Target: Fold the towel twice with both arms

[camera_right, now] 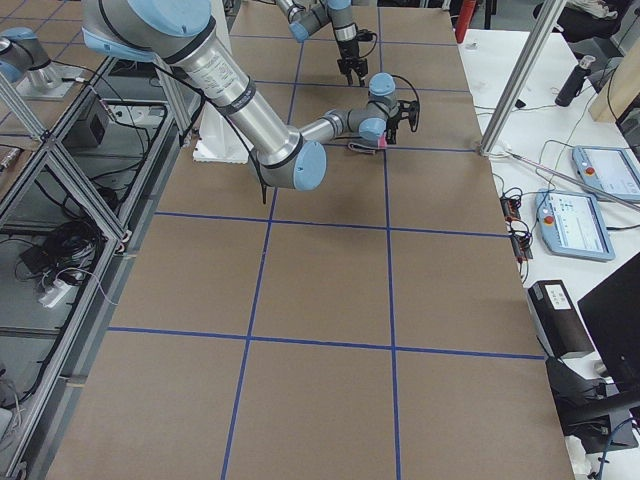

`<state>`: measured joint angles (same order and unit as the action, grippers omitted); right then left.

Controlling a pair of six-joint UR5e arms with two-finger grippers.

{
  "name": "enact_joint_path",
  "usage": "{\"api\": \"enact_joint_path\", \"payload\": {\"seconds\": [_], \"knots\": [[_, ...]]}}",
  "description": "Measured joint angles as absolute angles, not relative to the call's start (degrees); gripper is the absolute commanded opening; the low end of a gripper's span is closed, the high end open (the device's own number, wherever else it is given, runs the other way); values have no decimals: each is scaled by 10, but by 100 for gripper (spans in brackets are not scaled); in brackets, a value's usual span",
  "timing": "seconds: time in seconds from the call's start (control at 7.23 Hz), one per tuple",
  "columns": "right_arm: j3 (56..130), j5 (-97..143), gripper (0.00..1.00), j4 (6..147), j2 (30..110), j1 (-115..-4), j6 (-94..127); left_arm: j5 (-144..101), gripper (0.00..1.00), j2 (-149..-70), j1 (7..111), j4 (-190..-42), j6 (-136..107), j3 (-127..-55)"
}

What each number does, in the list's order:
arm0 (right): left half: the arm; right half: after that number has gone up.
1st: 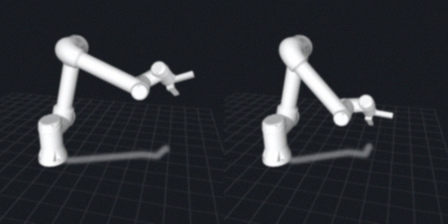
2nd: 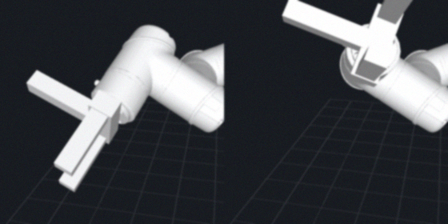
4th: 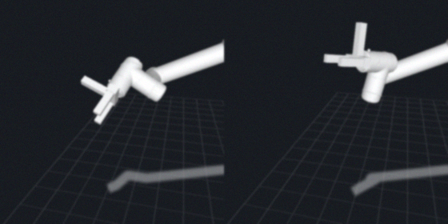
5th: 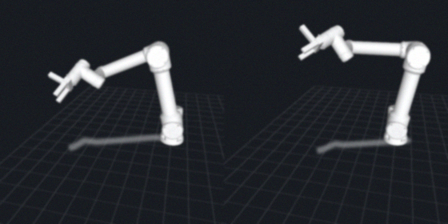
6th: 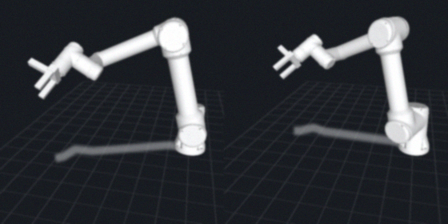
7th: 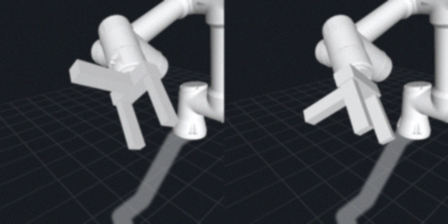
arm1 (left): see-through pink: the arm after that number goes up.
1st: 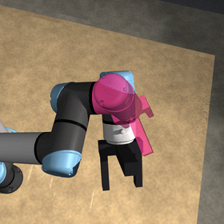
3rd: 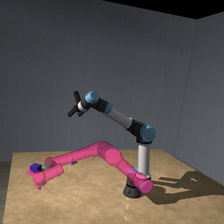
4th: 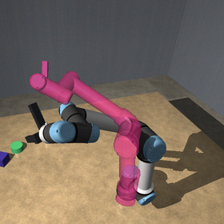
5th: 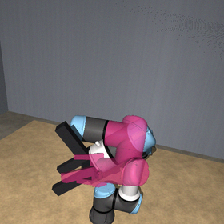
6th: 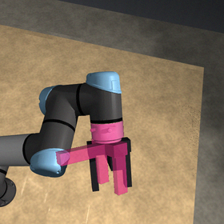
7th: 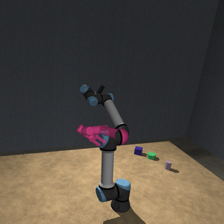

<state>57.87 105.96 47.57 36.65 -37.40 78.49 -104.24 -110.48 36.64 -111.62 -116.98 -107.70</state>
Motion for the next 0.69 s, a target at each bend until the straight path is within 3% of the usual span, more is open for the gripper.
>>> {"api": "enact_joint_path", "payload": {"seconds": [0.69], "knots": [[567, 1065, 57, 468, 370, -369, 762, -1042, 71, -1106, 365, -1116, -1170, -1077]]}}
